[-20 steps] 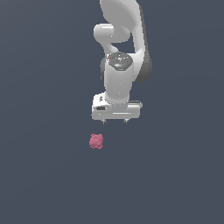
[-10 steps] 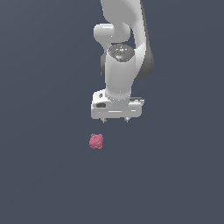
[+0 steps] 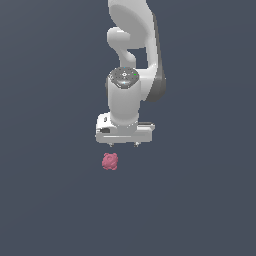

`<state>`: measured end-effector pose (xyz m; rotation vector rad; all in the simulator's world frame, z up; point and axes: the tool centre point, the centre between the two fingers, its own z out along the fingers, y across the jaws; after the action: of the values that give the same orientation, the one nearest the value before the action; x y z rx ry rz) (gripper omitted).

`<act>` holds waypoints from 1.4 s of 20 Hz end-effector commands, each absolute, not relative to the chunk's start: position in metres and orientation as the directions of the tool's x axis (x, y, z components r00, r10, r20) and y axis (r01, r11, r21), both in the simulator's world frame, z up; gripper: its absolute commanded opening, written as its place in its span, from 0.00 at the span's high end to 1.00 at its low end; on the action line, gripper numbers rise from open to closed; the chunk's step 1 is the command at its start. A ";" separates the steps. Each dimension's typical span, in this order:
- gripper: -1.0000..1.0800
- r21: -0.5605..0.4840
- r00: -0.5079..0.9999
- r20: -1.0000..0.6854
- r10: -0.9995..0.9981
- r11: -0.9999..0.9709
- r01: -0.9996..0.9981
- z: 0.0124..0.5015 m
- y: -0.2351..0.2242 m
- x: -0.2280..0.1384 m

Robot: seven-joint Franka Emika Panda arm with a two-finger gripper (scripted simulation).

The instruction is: Pick up the object and move it to a goal position.

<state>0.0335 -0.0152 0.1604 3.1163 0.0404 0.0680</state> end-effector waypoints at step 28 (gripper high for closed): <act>0.04 0.000 0.996 0.000 -0.092 -0.996 -0.092 0.051 -0.083 0.045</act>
<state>0.0456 -0.0824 0.0588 3.1380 -0.1437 0.0000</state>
